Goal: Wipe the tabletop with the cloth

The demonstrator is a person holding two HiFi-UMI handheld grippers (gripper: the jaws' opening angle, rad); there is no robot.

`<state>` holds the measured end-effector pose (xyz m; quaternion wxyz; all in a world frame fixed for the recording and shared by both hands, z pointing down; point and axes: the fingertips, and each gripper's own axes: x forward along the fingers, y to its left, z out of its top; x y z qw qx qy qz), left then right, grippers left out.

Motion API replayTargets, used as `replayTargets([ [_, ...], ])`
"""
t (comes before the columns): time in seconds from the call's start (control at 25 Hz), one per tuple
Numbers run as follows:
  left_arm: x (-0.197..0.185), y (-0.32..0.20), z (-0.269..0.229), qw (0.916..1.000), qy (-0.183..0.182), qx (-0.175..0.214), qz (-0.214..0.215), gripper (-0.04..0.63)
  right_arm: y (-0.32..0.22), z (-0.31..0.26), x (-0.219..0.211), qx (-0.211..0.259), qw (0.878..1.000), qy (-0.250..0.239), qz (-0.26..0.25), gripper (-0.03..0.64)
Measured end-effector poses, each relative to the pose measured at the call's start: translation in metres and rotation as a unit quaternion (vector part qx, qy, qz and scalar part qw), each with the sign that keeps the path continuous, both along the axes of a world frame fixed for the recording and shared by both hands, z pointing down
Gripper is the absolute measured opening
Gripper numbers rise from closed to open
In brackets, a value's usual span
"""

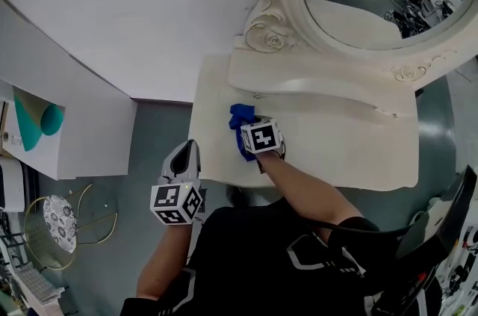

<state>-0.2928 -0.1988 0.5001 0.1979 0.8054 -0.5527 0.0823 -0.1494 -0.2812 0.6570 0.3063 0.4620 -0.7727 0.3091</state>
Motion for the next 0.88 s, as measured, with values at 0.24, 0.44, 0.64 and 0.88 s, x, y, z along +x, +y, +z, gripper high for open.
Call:
replayTargets([
  [0.24, 0.037, -0.001, -0.001, 0.9998, 0.003, 0.001, 0.02, 0.008, 0.007, 0.0, 0.047, -0.004, 1.0, -0.001, 0.029, 0.087],
  [0.44, 0.074, -0.001, -0.004, 0.9992, 0.0, 0.004, 0.039, 0.008, 0.013, -0.001, 0.09, -0.003, 0.999, -0.004, 0.047, 0.087],
  [0.64, 0.113, 0.004, -0.007, 0.9984, 0.0, 0.005, 0.056, 0.008, 0.022, -0.001, 0.135, -0.004, 0.998, -0.004, 0.066, 0.087],
  [0.88, 0.157, 0.012, -0.011, 0.9975, 0.001, 0.007, 0.071, 0.009, 0.033, 0.0, 0.196, -0.007, 0.996, 0.0, 0.094, 0.087],
])
